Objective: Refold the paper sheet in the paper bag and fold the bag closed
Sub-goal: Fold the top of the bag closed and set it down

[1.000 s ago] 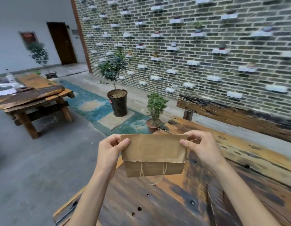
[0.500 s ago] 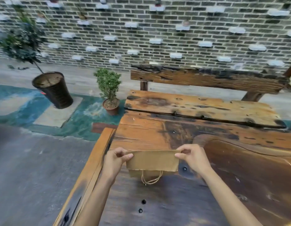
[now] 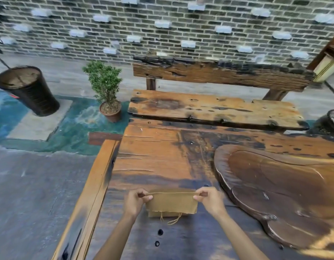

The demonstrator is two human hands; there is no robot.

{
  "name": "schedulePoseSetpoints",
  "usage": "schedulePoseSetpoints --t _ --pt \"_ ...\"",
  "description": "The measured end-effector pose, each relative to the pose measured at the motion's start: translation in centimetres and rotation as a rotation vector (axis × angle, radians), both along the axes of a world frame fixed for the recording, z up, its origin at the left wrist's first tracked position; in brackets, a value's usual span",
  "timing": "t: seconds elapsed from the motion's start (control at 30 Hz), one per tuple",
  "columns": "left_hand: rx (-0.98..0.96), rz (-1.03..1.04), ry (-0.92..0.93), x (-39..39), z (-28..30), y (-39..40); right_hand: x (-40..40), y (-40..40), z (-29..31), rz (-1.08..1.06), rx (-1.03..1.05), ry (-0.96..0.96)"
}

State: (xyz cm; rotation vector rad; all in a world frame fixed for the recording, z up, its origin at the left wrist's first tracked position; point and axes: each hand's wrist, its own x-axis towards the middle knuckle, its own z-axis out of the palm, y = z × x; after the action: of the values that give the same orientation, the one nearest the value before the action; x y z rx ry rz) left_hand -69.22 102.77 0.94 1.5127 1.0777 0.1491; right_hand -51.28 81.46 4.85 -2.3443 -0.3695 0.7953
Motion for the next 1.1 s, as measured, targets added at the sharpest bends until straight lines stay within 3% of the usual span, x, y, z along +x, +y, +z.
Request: schedulePoseSetpoints --t 0.17,0.47,0.9,1.1 --pt "-0.010 -0.043 0.073 0.2 -3.3 0.2 0.4 0.0 -2.5 0.082 -0.095 0.036" --pt "0.156 -0.388 0.243 2.1 -2.9 -0.6 0.6 0.4 -4.4 0.189 -0.081 0.118" --pt "-0.009 -0.326 0.116 3.0 -3.8 -1.0 0.3 1.1 -6.1 0.009 0.007 0.144" --pt "-0.069 -0.350 0.104 2.6 -4.2 -0.1 0.9 0.5 -6.6 0.091 -0.001 0.134"
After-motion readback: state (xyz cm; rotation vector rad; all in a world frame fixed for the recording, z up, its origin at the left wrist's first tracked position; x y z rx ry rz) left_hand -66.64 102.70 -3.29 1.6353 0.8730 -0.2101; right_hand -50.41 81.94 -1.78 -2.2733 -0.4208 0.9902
